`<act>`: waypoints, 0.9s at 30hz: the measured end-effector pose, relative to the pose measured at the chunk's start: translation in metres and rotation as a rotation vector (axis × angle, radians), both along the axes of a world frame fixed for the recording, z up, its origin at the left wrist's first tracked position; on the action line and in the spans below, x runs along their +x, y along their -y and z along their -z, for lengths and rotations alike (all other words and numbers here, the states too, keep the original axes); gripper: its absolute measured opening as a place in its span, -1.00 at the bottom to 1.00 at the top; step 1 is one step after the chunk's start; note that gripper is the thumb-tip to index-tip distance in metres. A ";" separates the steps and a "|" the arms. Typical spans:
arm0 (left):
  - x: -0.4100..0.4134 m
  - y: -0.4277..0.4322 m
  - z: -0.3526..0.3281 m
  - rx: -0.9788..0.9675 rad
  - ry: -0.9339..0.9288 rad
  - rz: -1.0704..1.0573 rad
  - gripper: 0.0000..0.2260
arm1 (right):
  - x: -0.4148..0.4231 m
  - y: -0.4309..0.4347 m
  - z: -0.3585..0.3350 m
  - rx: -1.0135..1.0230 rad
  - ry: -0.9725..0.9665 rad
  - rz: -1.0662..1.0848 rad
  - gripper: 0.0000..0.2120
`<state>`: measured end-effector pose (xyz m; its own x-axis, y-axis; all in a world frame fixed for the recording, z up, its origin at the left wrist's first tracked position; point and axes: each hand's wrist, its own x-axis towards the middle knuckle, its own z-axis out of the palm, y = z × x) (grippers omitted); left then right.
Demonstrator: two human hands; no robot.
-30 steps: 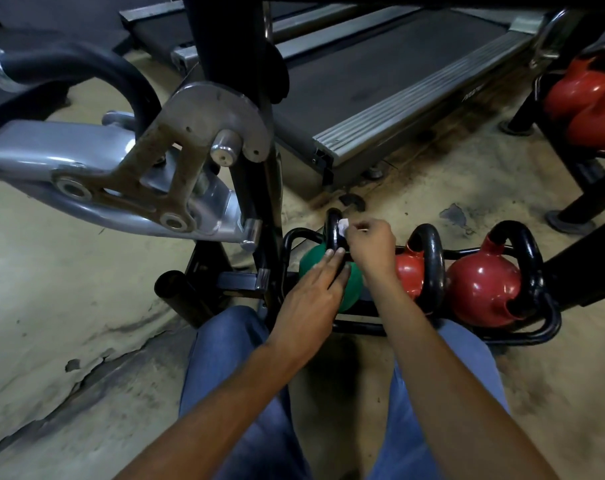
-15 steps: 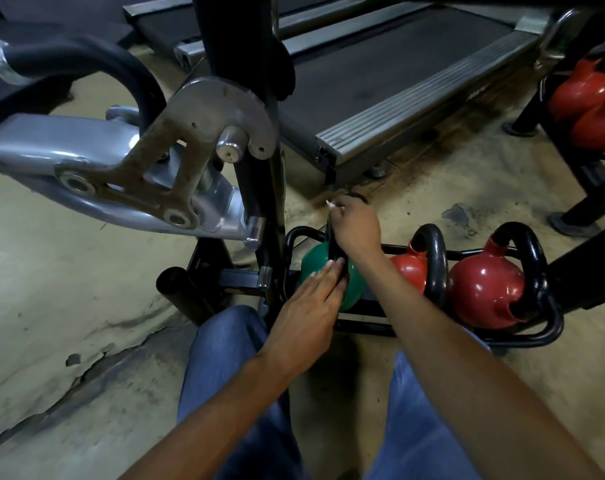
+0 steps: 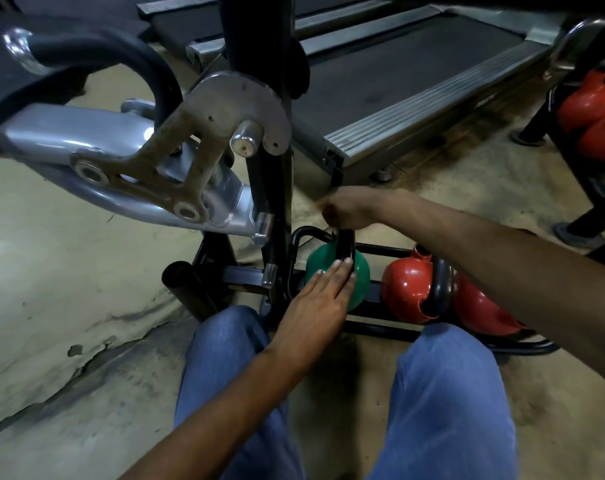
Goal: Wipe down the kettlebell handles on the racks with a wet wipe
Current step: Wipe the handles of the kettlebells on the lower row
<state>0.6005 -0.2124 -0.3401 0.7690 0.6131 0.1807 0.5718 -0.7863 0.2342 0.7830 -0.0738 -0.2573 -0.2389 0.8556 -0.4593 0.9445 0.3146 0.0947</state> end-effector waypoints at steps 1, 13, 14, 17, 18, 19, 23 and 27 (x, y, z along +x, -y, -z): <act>0.000 0.001 -0.001 0.000 0.009 -0.003 -0.31 | -0.007 0.005 -0.001 -0.051 -0.004 -0.050 -0.76; -0.001 0.005 -0.004 -0.008 0.027 0.001 -0.35 | 0.014 0.083 0.034 0.234 -0.423 -0.208 -0.75; 0.000 0.006 -0.003 -0.008 0.022 0.002 -0.34 | 0.019 0.078 0.034 0.277 -0.437 -0.173 -0.71; -0.002 0.006 -0.002 -0.006 0.011 0.001 -0.33 | 0.033 0.054 0.041 0.398 -0.568 0.158 -0.65; -0.003 0.006 -0.002 -0.010 0.007 -0.002 -0.33 | 0.029 0.056 0.045 0.439 -0.654 0.267 -0.66; -0.003 0.006 -0.003 -0.016 0.002 -0.001 -0.32 | 0.022 0.064 0.054 0.506 -0.734 0.350 -0.67; -0.004 0.006 -0.004 -0.056 0.011 0.004 -0.35 | -0.023 0.136 0.086 0.744 -1.060 0.764 -0.77; -0.005 0.005 -0.004 -0.070 0.020 0.006 -0.39 | -0.031 0.118 0.087 0.235 -1.888 1.431 -0.70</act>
